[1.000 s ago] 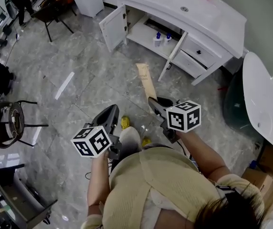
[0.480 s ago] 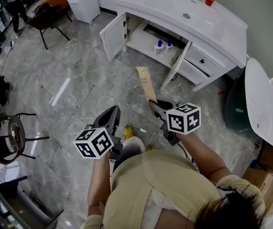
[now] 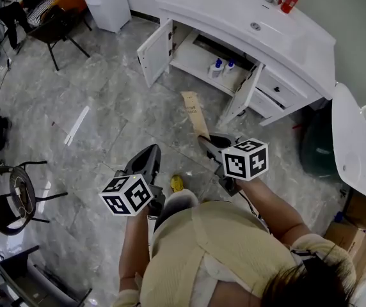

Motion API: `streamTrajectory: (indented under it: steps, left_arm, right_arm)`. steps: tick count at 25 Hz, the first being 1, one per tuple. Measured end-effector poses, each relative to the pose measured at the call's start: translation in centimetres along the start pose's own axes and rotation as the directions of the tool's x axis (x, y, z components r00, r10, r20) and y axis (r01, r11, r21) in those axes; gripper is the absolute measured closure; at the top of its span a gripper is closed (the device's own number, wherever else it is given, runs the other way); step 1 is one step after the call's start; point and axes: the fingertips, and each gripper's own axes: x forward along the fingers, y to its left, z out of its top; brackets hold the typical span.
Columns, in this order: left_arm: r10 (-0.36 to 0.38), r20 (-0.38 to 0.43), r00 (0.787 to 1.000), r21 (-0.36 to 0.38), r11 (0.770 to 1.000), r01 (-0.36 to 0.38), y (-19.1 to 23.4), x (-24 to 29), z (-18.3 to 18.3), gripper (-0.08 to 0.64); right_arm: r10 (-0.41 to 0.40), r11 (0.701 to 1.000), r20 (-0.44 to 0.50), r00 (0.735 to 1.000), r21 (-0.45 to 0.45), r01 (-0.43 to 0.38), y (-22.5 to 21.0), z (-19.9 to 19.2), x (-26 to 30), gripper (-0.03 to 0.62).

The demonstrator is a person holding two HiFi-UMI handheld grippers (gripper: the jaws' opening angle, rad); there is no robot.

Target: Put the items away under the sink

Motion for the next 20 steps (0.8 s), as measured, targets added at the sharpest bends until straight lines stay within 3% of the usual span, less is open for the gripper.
streamTrajectory:
  steps: [10, 20]
  left_arm:
    - [-0.017, -0.033, 0.999, -0.014, 1.0, 0.017, 3.9, 1.1, 2.4, 0.522]
    - [0.008, -0.052, 0.999, -0.034, 0.999, -0.01, 5.7, 4.6, 4.4, 0.522]
  right_arm:
    - [-0.032, 0.999, -0.013, 0.999, -0.008, 0.031, 1.0, 2.4, 4.4, 0.546]
    - [-0.036, 0.999, -0.041, 0.998, 0.002, 0.036, -1.8, 4.6, 7.0, 0.547]
